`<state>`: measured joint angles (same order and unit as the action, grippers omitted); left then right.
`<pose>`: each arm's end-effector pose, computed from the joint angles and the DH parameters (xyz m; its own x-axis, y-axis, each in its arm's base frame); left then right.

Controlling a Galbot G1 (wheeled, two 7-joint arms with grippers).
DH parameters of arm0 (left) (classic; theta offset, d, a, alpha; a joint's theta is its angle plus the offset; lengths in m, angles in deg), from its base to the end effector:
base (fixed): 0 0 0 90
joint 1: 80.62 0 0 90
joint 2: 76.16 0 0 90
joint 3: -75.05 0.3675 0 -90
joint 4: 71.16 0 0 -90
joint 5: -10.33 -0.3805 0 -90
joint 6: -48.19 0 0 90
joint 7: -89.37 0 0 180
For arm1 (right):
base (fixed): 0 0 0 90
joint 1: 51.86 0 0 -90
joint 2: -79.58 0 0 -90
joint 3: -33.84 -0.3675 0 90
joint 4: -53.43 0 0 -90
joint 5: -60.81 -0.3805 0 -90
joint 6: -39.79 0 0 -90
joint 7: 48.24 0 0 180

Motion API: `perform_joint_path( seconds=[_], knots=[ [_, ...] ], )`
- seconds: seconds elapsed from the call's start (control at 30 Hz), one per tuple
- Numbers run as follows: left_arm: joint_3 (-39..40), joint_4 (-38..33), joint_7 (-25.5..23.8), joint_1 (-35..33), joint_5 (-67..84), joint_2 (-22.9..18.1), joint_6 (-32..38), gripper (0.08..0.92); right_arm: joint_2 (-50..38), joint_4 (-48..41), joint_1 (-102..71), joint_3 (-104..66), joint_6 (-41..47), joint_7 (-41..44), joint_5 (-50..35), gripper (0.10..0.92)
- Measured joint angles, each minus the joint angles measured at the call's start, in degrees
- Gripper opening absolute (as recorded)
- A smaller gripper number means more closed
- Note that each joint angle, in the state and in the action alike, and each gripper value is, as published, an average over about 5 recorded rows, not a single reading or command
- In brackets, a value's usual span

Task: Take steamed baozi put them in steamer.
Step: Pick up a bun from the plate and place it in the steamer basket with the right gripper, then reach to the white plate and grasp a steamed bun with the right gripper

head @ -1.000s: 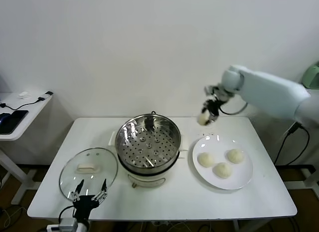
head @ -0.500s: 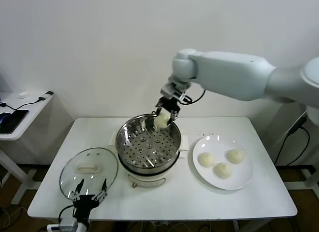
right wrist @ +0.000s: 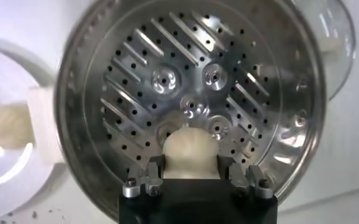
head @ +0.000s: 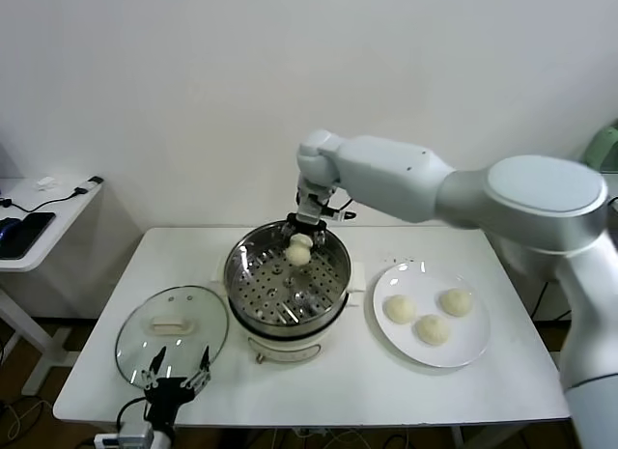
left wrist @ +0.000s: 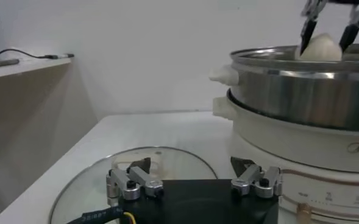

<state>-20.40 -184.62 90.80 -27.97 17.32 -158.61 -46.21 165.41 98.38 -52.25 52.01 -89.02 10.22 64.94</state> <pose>0.1489 0.0612 -0.3776 -0.9507 -0.0617 0.3039 -0.0484 0.9975 0.0512 0.6531 0.2084 -0.0883 -0.1070 -0.1720 0.9793 -0.1394 -0.9726 -0.1860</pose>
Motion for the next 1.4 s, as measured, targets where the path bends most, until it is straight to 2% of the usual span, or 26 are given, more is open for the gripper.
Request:
perform_joint_path(
  seconds=[0.27,0.5,0.6,0.87,1.1,1.4],
  knots=[
    [-0.12,0.51,0.30,0.32,0.01,0.08,0.11,0.823,3.24,-7.10,-3.58,-2.48,-3.66,-2.09,4.05,0.595],
    [-0.20,0.54,0.57,0.29,0.02,0.09,0.11,0.823,4.09,-9.60,-4.26,-3.11,-5.49,-3.43,4.32,0.768],
    [-0.15,0.47,0.59,0.30,-0.04,0.05,0.11,0.823,3.67,-9.18,-3.70,-2.84,-5.63,-3.01,2.79,0.813],
    [0.42,-0.05,0.40,0.04,-0.95,-0.38,0.01,0.823,0.09,-4.15,2.91,1.15,-4.40,1.00,-8.07,0.823],
    [0.53,-0.42,0.45,-0.32,-1.34,-0.60,0.17,0.823,-7.83,5.32,12.82,10.60,5.41,3.06,-24.15,0.823],
    [0.58,-0.25,0.73,-0.24,-1.33,-0.50,0.66,0.823,-23.61,21.35,20.61,22.68,26.57,-0.22,-35.81,0.823]
  ],
)
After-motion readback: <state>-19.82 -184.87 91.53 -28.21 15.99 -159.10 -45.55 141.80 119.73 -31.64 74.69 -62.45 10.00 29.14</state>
